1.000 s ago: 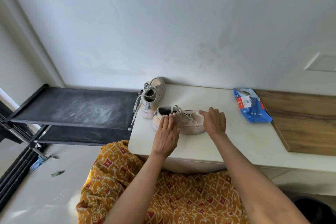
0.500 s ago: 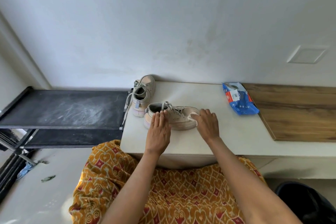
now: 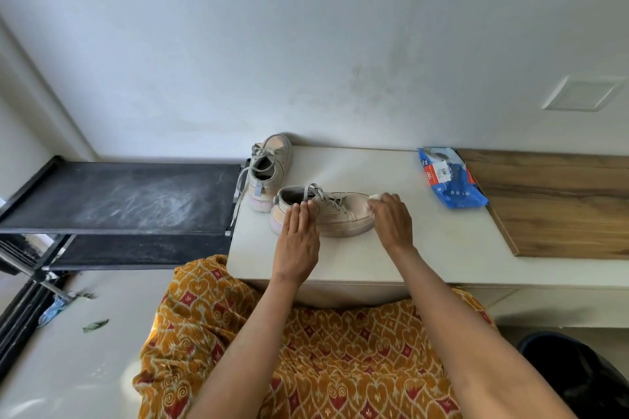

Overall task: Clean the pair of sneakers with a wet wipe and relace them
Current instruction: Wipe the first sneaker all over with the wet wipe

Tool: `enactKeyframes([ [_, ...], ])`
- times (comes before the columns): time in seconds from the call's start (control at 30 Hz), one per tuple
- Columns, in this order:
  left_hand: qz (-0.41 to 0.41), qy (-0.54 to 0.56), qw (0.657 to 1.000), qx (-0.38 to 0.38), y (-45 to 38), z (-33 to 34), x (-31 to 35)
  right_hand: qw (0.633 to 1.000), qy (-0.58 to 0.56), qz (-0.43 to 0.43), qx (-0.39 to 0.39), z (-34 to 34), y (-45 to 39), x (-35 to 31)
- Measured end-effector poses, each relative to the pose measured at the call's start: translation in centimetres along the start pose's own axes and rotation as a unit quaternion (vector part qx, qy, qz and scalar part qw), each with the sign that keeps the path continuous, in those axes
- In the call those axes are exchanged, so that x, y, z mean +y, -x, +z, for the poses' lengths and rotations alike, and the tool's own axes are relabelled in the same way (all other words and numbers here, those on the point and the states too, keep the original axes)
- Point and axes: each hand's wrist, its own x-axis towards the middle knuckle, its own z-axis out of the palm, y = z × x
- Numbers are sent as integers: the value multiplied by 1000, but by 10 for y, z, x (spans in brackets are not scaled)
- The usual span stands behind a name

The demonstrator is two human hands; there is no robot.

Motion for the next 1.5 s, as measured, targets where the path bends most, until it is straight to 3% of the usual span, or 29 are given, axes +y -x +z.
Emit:
enactKeyframes([
  [0.27,0,-5,1000,12,-5,3,-2,991,-125,36,-31,17,-9,-34],
  [0.43,-4,5,1000,23,-7,8,-3,995,29,-78,-60,0,-30,-9],
  [0.6,-2,16,999,40,-7,14,-4,997,52,48,-4,-2,-42,-20],
  [0.77,-11,18,999,39,-8,14,-2,994,93,-28,-57,-3,-17,-21],
  [0.87,-18,19,999,39,-8,14,0,984,173,-20,-26,-6,-31,-16],
  [1.0,-20,17,999,29,-8,13,2,994,92,51,-21,1,-43,-35],
  [1.17,-27,13,999,35,-12,15,4,994,65,-32,-83,-7,-43,-7],
  [1.33,-20,6,999,31,-14,18,3,997,78,5,-25,-12,-54,-11],
  [1.5,-13,-2,999,34,-14,22,0,996,52,-65,-33,2,-28,-8],
])
